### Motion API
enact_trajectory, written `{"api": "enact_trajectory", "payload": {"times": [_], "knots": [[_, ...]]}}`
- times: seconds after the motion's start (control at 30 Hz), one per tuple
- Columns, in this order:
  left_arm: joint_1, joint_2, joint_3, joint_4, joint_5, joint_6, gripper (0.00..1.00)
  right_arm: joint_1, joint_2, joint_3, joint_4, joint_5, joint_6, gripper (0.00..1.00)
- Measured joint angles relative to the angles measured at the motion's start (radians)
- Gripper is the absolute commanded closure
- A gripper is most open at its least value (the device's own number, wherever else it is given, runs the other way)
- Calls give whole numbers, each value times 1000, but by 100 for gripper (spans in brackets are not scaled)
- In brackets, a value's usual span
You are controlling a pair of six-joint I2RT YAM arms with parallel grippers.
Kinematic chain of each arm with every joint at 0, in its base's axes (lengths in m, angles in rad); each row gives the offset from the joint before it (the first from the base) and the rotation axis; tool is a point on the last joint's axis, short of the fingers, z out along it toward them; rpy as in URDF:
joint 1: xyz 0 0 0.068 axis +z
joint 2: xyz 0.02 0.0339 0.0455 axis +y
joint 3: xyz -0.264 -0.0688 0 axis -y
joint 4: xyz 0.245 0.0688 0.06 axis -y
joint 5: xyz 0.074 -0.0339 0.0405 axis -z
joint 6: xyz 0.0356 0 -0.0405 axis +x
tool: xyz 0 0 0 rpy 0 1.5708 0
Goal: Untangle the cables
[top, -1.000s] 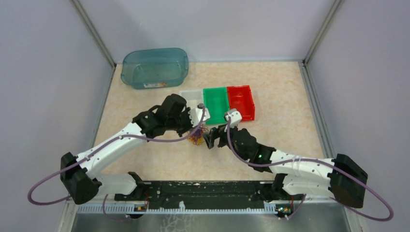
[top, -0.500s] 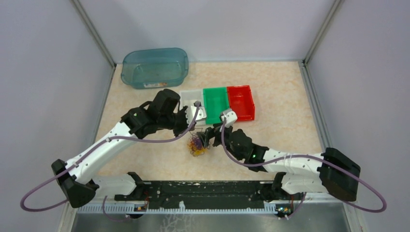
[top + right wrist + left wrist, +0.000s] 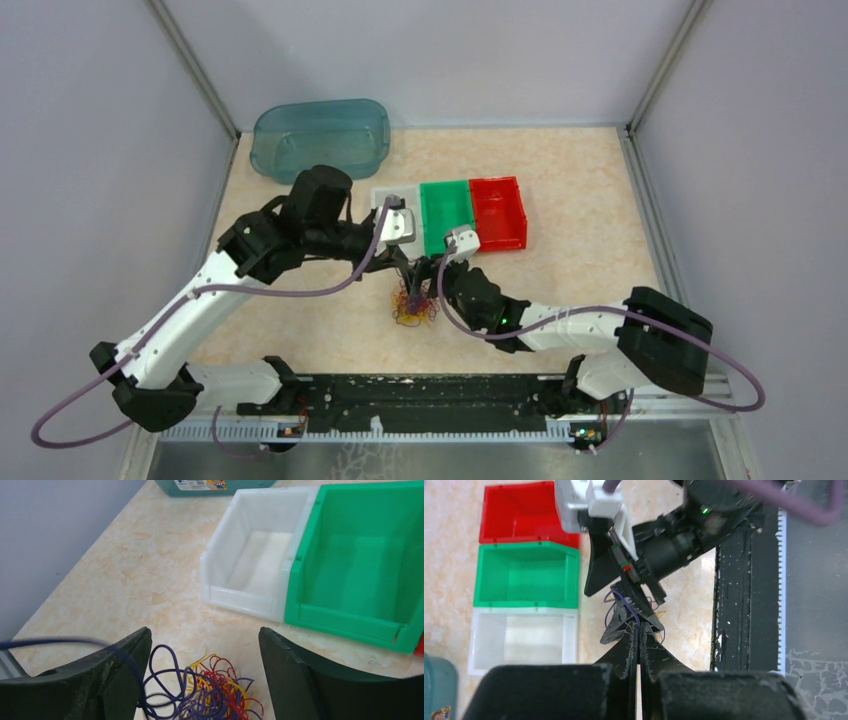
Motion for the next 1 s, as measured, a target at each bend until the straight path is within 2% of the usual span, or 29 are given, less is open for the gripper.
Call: {"api": "enact_trajectory", "payload": {"times": [0.3, 0.5, 1.0], "knots": [[0, -27, 140, -37, 51, 19, 100, 5, 103, 18, 45, 27, 83, 23], [0, -72, 224, -19, 2, 37, 100, 5, 119, -19, 64, 55, 135, 32], [0, -67, 364, 85, -123, 152, 100, 5, 138, -70, 61, 69, 222, 37]]}}
